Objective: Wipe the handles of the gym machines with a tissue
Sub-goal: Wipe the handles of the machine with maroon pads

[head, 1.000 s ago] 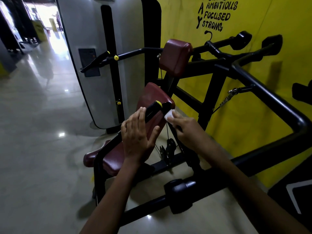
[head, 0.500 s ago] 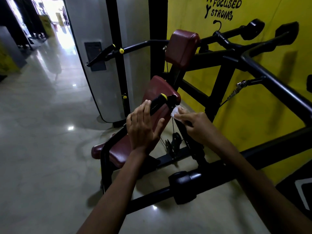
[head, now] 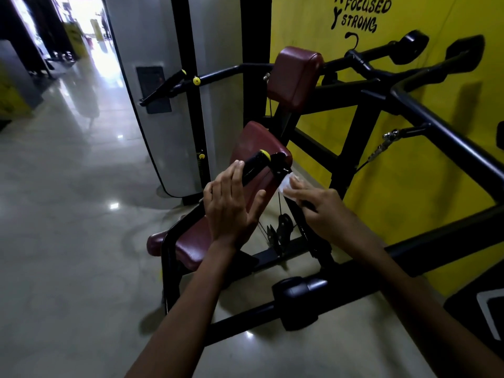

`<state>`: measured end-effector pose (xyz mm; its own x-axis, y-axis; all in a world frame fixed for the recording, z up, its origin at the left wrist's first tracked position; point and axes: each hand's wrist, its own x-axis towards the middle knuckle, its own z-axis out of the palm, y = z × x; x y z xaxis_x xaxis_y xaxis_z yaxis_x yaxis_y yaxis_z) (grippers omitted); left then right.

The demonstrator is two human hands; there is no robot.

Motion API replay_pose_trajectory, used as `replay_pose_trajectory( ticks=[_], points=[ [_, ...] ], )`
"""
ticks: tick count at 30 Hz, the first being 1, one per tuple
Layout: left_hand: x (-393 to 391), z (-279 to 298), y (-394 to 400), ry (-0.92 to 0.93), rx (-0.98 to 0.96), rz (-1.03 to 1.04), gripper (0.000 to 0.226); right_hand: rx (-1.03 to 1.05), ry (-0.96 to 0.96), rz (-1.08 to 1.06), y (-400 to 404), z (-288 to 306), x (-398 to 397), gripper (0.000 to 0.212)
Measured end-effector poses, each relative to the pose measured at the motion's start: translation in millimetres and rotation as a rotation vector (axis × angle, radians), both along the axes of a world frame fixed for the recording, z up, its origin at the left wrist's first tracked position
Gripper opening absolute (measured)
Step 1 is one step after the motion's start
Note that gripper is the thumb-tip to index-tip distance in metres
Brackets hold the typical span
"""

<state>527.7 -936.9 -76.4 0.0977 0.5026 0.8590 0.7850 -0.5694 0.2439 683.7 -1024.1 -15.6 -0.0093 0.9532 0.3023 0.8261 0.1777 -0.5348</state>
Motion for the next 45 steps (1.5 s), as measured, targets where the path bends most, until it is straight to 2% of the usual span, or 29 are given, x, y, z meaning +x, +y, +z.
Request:
replay_pose_trajectory(
  ticks=[10,18,29,35,40,45],
  points=[
    [0,-1,0,0.001,0.002,-0.006,0.06,0.022,0.012,-0.003,8,0,-1,0.039],
    [0,0,-1,-0.027,-0.011,-0.033,0.057,0.003,-0.068,0.003,-39,-13,4,0.044],
    [-1,-1,-1,-0.006,0.0,-0.01,0.058,-0.012,-0.143,-0.05,14,2,-6,0.045],
    [1,-1,-1,-0.033,0.001,-0.007,0.059,-0.024,-0.126,-0.071,-13,3,-8,0.046],
    [1,-3,0,-0.021,0.008,-0.001,0.057,-0.067,-0.219,-0.16,-51,-7,-17,0.05],
    [0,-3,0,0.014,0.007,0.014,0.059,-0.072,-0.317,-0.209,-23,5,-24,0.053]
  ],
)
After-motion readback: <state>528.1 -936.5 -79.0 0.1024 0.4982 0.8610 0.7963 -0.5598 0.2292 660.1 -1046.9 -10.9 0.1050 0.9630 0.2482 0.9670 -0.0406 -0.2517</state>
